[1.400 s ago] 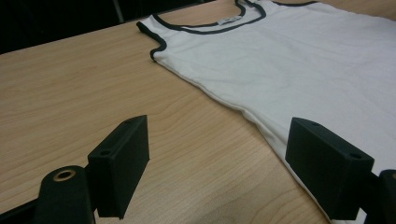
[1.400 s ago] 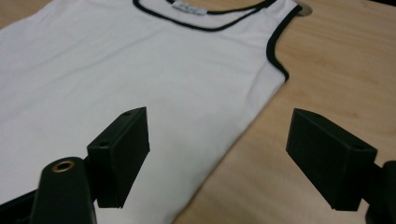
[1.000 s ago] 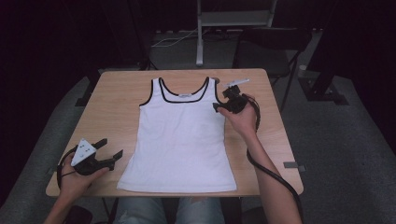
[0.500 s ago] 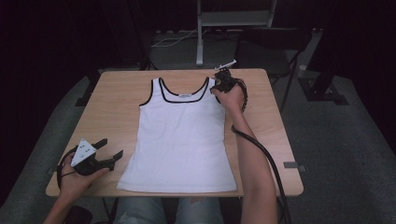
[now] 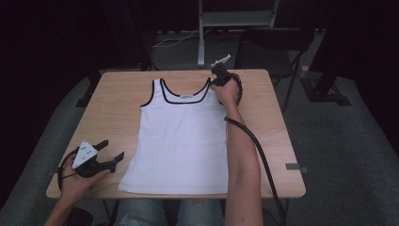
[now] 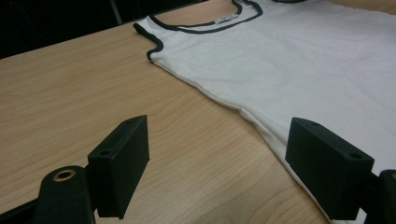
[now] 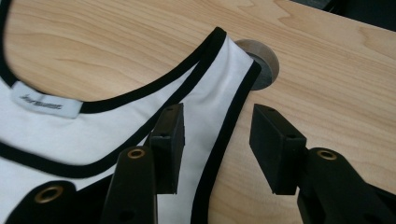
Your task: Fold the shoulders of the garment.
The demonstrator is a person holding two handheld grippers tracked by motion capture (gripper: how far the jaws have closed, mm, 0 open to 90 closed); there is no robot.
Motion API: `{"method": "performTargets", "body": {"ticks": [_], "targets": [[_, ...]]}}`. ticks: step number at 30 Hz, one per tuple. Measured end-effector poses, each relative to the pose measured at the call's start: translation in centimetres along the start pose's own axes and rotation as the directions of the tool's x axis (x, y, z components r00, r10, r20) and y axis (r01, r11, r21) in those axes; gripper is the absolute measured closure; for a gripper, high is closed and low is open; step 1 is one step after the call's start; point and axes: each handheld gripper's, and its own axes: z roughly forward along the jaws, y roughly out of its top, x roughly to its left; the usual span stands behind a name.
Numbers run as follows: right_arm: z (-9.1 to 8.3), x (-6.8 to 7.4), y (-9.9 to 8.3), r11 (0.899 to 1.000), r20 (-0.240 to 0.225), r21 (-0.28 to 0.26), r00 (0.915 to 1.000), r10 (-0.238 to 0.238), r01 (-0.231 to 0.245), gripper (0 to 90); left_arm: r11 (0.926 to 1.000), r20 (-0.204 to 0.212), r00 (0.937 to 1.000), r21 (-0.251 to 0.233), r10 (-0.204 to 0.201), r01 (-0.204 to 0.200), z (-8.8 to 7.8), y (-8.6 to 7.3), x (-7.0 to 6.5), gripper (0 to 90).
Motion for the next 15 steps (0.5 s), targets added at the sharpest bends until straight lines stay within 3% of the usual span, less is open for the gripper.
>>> {"method": "performTargets", "body": {"ticks": [5, 15], "targets": [[1.2, 0.1, 0.2, 1.0, -0.013, 0.01, 0.9997, 0.021, -0.02, 55.5, 1.0, 0.0, 1.0, 0.004, 0.0, 0.0, 0.0, 0.0, 0.0, 21.6], [2.5, -0.2, -0.6, 0.999, 0.016, 0.032, 0.9991, 0.04, -0.041, 58.1, 1.0, 0.004, 1.0, 0.001, -0.005, 0.005, 0.0, 0.0, 0.1, 21.6]]}}
